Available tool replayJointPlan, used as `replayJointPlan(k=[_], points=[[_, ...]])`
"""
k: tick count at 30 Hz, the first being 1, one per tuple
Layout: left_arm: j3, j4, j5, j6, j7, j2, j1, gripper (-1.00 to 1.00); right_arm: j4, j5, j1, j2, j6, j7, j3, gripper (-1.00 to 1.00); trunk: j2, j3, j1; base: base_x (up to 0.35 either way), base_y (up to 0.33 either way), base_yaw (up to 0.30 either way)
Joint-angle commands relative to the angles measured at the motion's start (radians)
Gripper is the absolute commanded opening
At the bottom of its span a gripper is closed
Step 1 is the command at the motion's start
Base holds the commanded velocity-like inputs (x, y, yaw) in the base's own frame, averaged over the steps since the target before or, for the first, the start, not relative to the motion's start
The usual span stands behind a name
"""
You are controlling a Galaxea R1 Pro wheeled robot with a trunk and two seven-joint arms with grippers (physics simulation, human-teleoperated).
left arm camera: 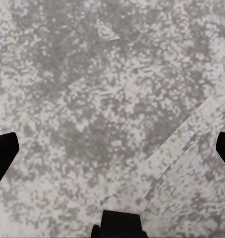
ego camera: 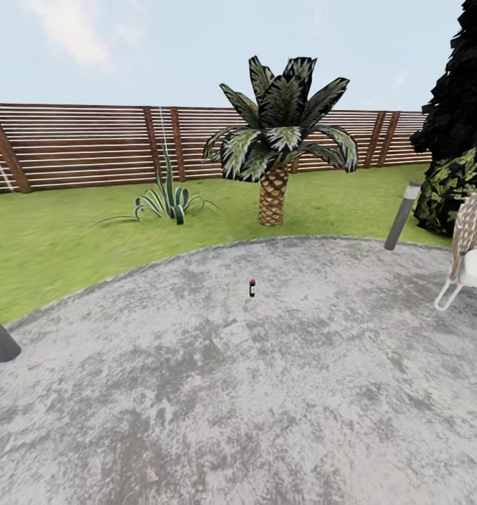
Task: In the garden, pick up the pesticide atomizer on the floor and spray pesticide onto both trees until each tree trunk is fully covered.
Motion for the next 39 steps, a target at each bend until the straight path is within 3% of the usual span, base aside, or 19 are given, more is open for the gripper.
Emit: replayJointPlan(k=[1,39], points=[[-0.002,0.001,0.008,-0.003,0.000,0.000,0.000,1.00,0.001,0.005,0.000,0.000,-0.002,-0.005,0.000,1.00,0.000,-0.001,0.000,0.336,0.080,0.000],[-0.002,0.001,0.008,-0.003,0.000,0.000,0.000,1.00,0.001,0.006,0.000,0.002,-0.002,-0.005,0.003,1.00,0.000,-0.001,0.000,0.336,0.080,0.000]])
